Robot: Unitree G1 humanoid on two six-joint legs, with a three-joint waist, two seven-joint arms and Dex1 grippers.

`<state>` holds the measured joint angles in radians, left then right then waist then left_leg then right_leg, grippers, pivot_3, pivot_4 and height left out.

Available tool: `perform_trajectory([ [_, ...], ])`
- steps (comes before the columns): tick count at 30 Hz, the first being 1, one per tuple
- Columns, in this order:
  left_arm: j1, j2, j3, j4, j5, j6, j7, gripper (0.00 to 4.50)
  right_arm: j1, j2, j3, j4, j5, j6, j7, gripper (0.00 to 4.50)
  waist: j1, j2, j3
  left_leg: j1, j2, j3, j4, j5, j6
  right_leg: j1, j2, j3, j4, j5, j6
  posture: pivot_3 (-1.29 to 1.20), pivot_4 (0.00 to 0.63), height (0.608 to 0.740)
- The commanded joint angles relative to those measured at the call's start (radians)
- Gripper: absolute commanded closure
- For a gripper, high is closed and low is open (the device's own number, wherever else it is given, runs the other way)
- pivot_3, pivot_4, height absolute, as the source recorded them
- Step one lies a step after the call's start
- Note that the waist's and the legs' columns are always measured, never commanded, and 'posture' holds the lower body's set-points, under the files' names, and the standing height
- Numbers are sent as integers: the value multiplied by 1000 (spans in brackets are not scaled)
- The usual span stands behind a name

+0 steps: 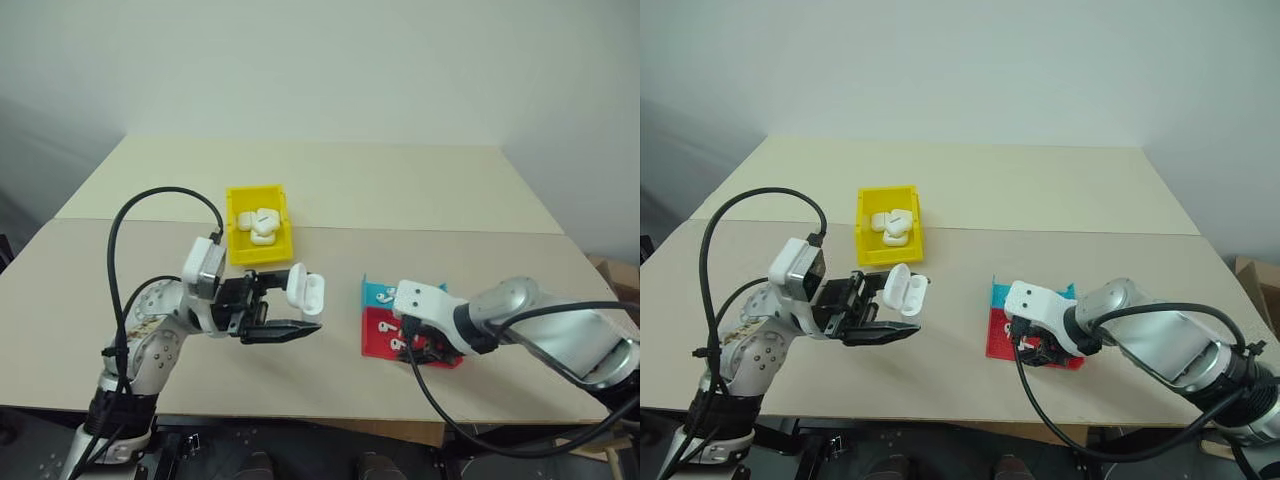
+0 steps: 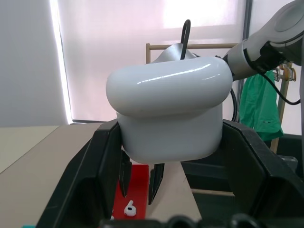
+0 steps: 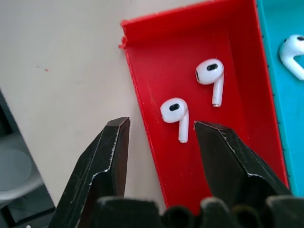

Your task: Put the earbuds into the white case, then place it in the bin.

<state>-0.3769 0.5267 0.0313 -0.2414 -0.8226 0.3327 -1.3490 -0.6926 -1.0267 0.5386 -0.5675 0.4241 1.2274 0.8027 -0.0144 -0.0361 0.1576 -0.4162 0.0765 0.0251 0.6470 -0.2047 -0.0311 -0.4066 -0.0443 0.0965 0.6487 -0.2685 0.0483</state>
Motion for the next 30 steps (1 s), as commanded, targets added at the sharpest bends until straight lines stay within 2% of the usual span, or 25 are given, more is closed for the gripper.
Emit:
perform_trajectory([
  [1, 11, 13, 23, -44, -21, -7, -21, 1657, -14, 26, -2, 6, -27, 8, -9, 1935, -1, 0, 0, 0, 0, 0, 0, 0, 0, 0, 0, 0, 0, 0, 0, 0, 150, 740],
  [15, 31, 27, 27, -67, -5, -19, -11, 1657, -36, 90, 77, 116, -146, -51, 10, 1935, -2, 0, 0, 0, 0, 0, 0, 0, 0, 0, 0, 0, 0, 0, 0, 0, 150, 740],
  [18, 33, 29, 29, -72, -3, -20, -7, 1657, -31, 87, 77, 115, -158, -66, 31, 2538, -1, 0, 0, 0, 0, 0, 0, 0, 0, 0, 0, 0, 0, 0, 0, 0, 150, 740],
  [22, 37, 35, 31, -75, -1, -22, -7, 1657, -21, 83, 76, 103, -168, -64, 45, 3843, -1, 0, 0, 0, 0, 0, 0, 0, 0, 0, 0, 0, 0, 0, 0, 0, 150, 740],
  [27, 32, 37, 30, -70, -1, -22, -9, 1657, 6, 84, 15, 70, -147, -35, 50, 3867, -1, 0, 0, 0, 0, 0, 0, 0, 0, 0, 0, 0, 0, 0, 0, 0, 150, 740],
  [30, 22, 31, 25, -67, 0, -19, -5, 1657, 43, 101, -129, 27, -91, -1, 38, 3867, 0, 0, 0, 0, 0, 0, 0, 0, 0, 0, 0, 0, 0, 0, 0, 0, 150, 740],
])
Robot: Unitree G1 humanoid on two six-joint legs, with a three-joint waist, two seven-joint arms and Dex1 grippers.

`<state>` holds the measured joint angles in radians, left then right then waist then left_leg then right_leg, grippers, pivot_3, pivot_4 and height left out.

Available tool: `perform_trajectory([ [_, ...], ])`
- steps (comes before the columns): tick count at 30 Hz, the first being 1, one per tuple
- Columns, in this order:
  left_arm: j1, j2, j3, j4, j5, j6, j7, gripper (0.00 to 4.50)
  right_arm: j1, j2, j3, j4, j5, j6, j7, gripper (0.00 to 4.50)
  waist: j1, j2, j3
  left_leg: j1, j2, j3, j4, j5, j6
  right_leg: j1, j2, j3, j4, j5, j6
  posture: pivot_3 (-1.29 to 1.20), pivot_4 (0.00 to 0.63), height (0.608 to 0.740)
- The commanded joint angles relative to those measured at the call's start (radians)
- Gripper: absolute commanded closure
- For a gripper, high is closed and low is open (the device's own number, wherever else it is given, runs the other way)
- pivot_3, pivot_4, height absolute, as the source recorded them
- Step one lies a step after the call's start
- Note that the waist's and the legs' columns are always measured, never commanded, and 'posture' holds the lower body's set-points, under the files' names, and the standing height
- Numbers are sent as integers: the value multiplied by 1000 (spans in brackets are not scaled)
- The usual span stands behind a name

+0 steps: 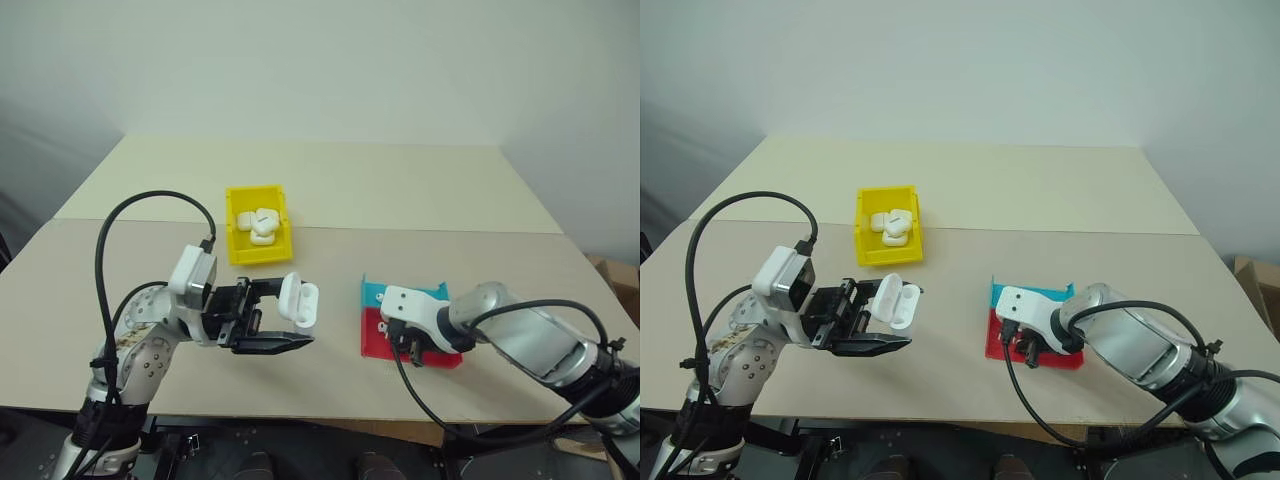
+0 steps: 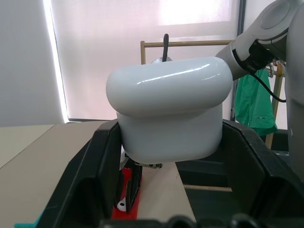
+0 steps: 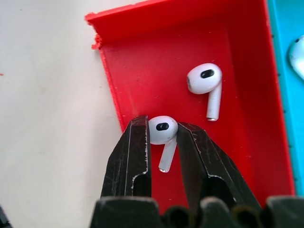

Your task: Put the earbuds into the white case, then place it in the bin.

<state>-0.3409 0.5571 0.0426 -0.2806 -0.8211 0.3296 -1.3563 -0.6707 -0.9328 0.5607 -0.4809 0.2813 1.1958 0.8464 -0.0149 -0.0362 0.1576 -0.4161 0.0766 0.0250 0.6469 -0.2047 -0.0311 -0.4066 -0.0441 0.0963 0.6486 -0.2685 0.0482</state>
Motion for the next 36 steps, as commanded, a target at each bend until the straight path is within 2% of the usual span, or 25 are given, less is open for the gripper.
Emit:
perform_trajectory([
  [1, -16, -2, 13, -28, -3, -15, 5, 1657, 32, 19, -206, -76, 77, 48, -8, 3867, 1, 0, 0, 0, 0, 0, 0, 0, 0, 0, 0, 0, 0, 0, 0, 0, 150, 740],
  [6, -43, -4, 18, -5, -27, 8, 7, 1657, 71, 159, -608, -179, 249, 148, -27, 3867, 1, 0, 0, 0, 0, -1, 0, 0, 0, 0, 1, 0, 0, 0, 0, 0, 150, 740],
  [8, -59, -5, 23, 13, -43, 21, 2, 1657, 102, 201, -695, -204, 272, 134, -57, 3867, 3, 0, 0, 0, 0, -1, 0, 0, 0, 1, 0, -1, 0, 0, 0, 0, 150, 740],
  [11, -83, -9, 22, 31, -49, 25, -16, 1657, 113, 333, -845, -244, 334, 72, -127, 3867, 2, 0, 0, 0, 0, -1, 0, 0, 0, 1, 0, -1, -1, 0, 0, 0, 150, 740],
  [14, -107, -22, 9, 42, -40, 22, -13, 1657, 65, 515, -1010, -248, 493, 27, -206, 3867, -2, 0, 0, 0, 0, -1, 0, 0, 0, 1, 1, -1, 0, 0, 0, 0, 150, 740],
  [16, -122, -30, -1, 52, -31, 24, -11, 1657, 29, 595, -1069, -232, 592, 22, -269, 3867, -6, 0, 0, 0, 0, -1, -1, 0, 0, 1, 1, -1, 1, 0, 0, 0, 150, 740],
  [20, -163, -52, -27, 70, 5, 38, 40, 1657, -12, 693, -1086, -194, 787, 5, -393, 3867, -6, 0, 0, 0, 1, -1, -1, 0, 0, 1, 1, -1, 1, 0, 0, 0, 150, 740],
  [25, -195, -75, -34, 78, 8, 43, 52, 1657, 31, 710, -989, -200, 936, -34, -465, 3867, -7, 0, 0, 0, 0, -1, -1, 0, 0, 1, 1, -1, 0, 0, 0, 0, 150, 740],
  [30, -224, -85, -30, 93, 4, 47, 47, 1657, 98, 665, -859, -233, 917, -111, -464, 3867, -11, 1, 0, 0, 0, -2, -2, 0, 0, 1, 1, -1, 0, 0, 0, 0, 150, 740],
  [36, -242, -90, -33, 102, 4, 44, 24, 1657, 118, 613, -786, -221, 876, -204, -471, 3867, -23, 0, 0, 0, 0, -2, -2, 0, 0, 1, 1, -1, 0, 0, 0, 0, 150, 740],
])
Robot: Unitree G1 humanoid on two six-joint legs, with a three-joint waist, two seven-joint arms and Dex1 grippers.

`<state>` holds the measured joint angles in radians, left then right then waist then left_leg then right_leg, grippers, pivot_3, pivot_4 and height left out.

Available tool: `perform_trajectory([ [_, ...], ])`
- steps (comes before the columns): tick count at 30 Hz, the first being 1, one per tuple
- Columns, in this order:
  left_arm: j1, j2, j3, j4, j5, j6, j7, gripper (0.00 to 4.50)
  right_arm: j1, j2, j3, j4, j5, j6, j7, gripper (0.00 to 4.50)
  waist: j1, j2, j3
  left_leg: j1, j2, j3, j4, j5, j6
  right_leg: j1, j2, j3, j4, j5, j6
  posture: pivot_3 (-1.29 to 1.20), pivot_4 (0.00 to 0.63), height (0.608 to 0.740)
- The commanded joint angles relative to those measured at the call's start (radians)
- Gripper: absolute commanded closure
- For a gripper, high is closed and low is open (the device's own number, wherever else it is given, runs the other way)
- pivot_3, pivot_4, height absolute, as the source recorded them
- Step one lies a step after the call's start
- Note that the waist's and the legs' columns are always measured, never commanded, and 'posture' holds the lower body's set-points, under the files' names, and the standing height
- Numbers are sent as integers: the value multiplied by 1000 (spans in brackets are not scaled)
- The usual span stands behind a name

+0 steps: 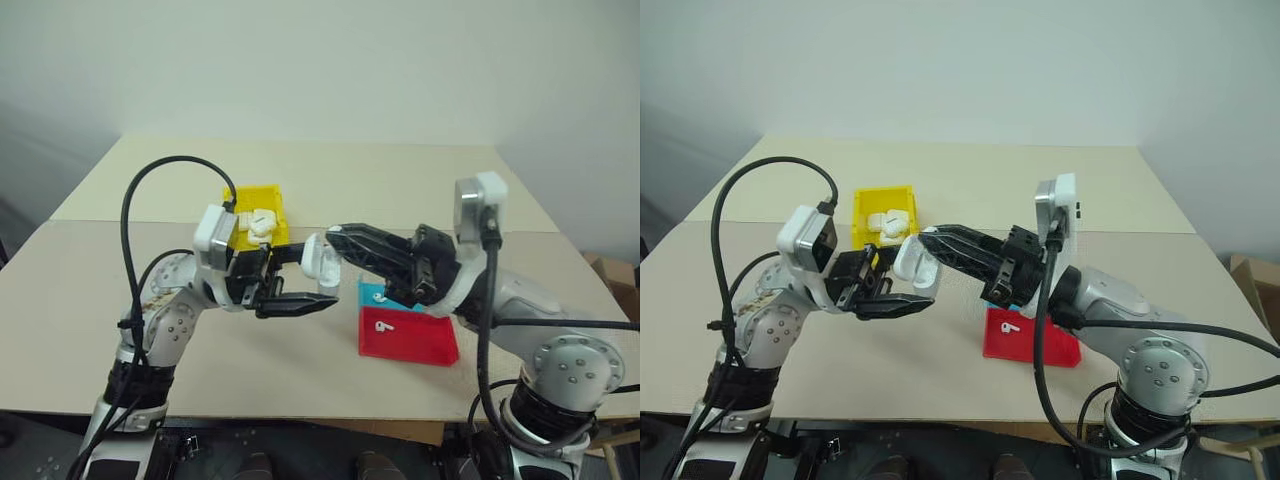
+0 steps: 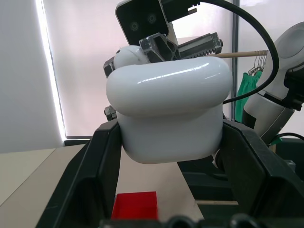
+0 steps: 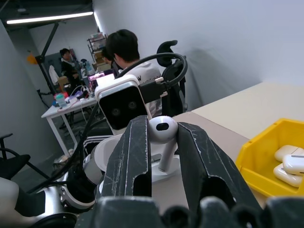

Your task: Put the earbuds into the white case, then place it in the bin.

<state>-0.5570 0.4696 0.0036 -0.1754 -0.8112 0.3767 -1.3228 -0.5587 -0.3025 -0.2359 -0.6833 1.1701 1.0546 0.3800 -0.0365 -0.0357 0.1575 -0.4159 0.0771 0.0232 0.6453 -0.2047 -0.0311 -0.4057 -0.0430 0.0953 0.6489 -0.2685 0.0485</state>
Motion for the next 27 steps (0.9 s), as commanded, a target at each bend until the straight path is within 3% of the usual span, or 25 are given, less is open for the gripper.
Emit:
perform_trajectory([
  [1, -28, -5, 5, -3, -4, -4, -7, 1657, 13, -31, 19, -20, -22, -75, 0, 3867, -2, 0, 0, 0, 0, 0, 0, 0, 0, 0, 0, 0, 0, 0, 0, 0, 150, 740],
  [18, -40, -33, 13, 16, 14, -22, -10, 1657, 107, -190, 181, -55, -229, -307, 158, 3867, -4, 0, 0, 0, 0, 0, 0, 0, 0, 0, 0, 0, 0, 0, 0, 0, 150, 740],
  [27, -50, -41, 21, 39, 27, -34, -18, 1657, 105, -240, 174, -33, -205, -349, 237, 890, -3, 0, 0, 0, 0, 0, 0, 0, 0, 0, 0, 0, 0, 0, 0, 0, 150, 740],
])
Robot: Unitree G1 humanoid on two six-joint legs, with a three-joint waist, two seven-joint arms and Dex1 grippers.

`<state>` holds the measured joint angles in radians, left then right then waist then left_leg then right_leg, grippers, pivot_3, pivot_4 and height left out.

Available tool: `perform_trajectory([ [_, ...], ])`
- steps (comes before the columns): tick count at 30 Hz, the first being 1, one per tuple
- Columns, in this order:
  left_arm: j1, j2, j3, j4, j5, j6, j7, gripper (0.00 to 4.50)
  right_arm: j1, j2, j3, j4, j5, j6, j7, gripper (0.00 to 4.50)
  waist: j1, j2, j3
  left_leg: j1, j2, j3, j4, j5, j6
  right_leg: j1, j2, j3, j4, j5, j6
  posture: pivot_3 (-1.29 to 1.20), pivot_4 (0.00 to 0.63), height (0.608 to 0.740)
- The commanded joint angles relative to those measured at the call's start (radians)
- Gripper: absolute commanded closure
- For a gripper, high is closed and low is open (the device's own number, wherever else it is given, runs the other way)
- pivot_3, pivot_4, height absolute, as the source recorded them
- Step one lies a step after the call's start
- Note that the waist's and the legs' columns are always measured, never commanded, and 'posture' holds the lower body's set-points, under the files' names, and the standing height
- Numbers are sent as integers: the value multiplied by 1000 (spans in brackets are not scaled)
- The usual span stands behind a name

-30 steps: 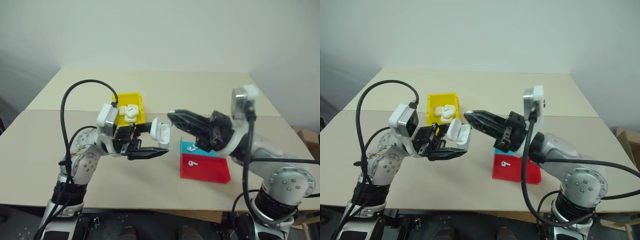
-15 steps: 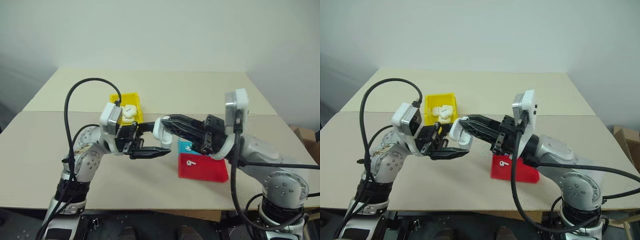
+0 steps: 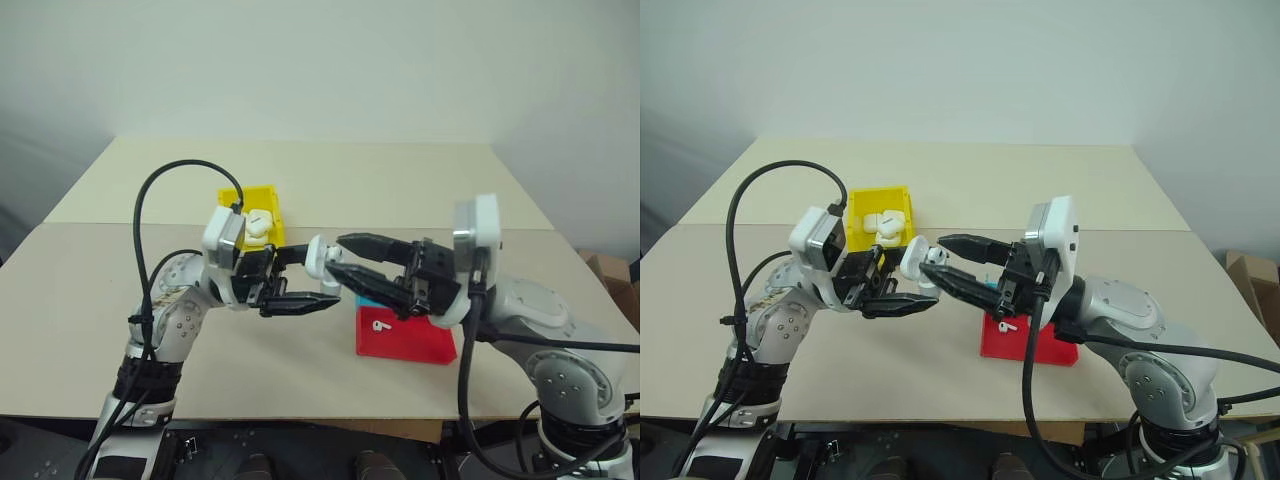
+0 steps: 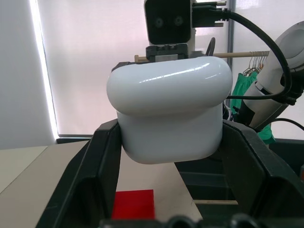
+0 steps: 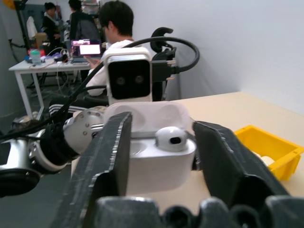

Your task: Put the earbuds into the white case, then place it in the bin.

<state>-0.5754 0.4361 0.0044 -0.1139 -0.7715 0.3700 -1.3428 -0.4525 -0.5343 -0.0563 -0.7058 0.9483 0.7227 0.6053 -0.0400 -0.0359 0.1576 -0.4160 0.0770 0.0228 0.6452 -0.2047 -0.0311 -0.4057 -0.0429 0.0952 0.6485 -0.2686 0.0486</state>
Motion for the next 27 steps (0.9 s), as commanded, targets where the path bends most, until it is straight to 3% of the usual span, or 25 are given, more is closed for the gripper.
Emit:
perform_trajectory([
  [1, -32, -9, 21, -23, -11, -28, 2, 1657, -3, -10, -10, -9, 19, -18, 10, 890, 0, 0, 0, 0, 0, 0, 0, 0, 0, 0, 0, 0, 0, 0, 0, 0, 150, 740],
  [7, -21, 0, 30, -29, -7, -29, -1, 1657, -40, -50, -100, 63, 24, -34, 11, 890, 1, 0, 0, 0, 0, 0, 0, 0, 0, 0, 0, 0, 0, 0, 0, 0, 150, 740],
  [12, 11, 34, 57, -53, -21, -21, -9, 1657, -121, -222, -119, 214, -76, -34, 125, 890, 1, 0, 0, 0, 0, 0, 0, 0, 0, 0, 0, 0, -1, 0, 0, 0, 150, 740],
  [15, 45, 56, 73, -80, -29, -15, -9, 1657, -190, -375, 31, 350, -287, -100, 276, 890, -3, 1, 1, 0, 0, 1, -1, 0, 0, -1, 0, 1, -1, 0, 0, 0, 150, 740],
  [17, 77, 80, 87, -100, -32, -12, -14, 1657, -280, -430, 229, 505, -507, -215, 408, 890, -8, 1, 1, 0, 0, 1, -1, 0, 0, 0, 0, 0, -1, 0, 0, 0, 150, 740],
  [21, 96, 102, 102, -114, -39, -11, -7, 1657, -417, -376, 397, 746, -690, -373, 569, 2122, -7, 1, 1, 1, 0, 2, -1, 0, 0, -1, 0, 1, -1, 0, 0, 0, 150, 740],
  [27, 111, 123, 122, -132, -47, -4, 6, 1657, -553, -250, 535, 1035, -895, -653, 728, 2122, -2, 3, 3, -1, 0, 2, -1, 0, 0, -2, 0, 1, -1, 0, 0, 0, 150, 740],
])
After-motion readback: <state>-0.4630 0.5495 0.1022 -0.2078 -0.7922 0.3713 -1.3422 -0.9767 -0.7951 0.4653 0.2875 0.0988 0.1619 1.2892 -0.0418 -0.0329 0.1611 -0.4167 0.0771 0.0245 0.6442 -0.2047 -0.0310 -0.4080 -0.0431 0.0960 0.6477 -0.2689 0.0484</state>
